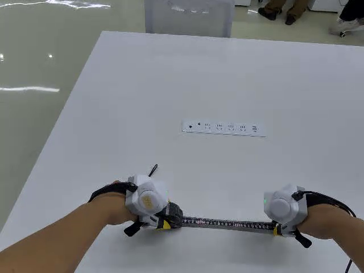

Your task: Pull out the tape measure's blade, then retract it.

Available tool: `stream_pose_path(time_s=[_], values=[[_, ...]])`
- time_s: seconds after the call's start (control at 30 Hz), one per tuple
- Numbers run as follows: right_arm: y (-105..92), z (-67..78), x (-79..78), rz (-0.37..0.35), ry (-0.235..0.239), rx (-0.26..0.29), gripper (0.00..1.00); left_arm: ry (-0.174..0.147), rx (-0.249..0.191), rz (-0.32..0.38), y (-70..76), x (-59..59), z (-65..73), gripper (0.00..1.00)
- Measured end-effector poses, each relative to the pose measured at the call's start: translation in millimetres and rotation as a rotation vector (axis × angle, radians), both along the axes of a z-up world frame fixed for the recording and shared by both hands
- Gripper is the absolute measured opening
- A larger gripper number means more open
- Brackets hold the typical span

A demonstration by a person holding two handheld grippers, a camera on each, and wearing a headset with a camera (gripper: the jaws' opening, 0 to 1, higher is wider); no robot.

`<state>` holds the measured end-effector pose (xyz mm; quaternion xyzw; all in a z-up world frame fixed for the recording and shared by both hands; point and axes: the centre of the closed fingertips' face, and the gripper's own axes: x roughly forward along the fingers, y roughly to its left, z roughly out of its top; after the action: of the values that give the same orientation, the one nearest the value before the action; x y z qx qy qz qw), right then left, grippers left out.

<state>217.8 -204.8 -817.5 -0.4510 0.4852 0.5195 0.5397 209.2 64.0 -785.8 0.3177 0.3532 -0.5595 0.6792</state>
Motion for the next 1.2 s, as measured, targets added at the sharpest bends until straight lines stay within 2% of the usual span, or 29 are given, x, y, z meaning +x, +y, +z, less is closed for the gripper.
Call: stream_pose_path(time_s=[0.1,0.13,0.17,0.4,0.57,0.83,0.93,1.07,1.2], values=[[0.2,0.4,0.3,-0.02,0.005,0.007,0.11,0.001,-0.002,0.0,0.6,0.8,-1.4,0.32],[0.7,1.2,-0.4,-0.051,0.015,0.019,0.11,0.002,-0.003,0.001,0.3,0.4,-0.7,0.32],[0.5,2.0,-0.8,-0.03,0.011,0.02,0.11,0.002,-0.004,0.001,0.1,0.2,-0.2,0.32],[2.7,4.8,-2.3,-0.045,0.014,0.057,0.11,0.001,-0.005,0.001,-0.5,-0.7,0.9,0.32],[4.4,6.0,-3.3,-0.026,0.014,0.057,0.11,-0.003,-0.005,-0.003,-0.6,-1.0,0.7,0.32],[4.2,5.3,-2.5,-0.05,0.025,0.082,0.11,-0.01,-0.005,-0.011,0.1,0.1,-0.4,0.32],[4.3,5.7,-3.1,-0.061,0.02,0.102,0.11,-0.02,-0.049,0.003,0.0,0.0,1.6,0.32],[6.0,6.1,-3.6,-0.074,0.018,0.121,0.11,-0.027,-0.058,0.003,-1.4,-0.1,2.8,0.31],[7.9,5.6,-3.4,-0.052,0.02,0.1,0.1,-0.021,-0.056,-0.002,-1.4,0.4,2.6,0.31]])
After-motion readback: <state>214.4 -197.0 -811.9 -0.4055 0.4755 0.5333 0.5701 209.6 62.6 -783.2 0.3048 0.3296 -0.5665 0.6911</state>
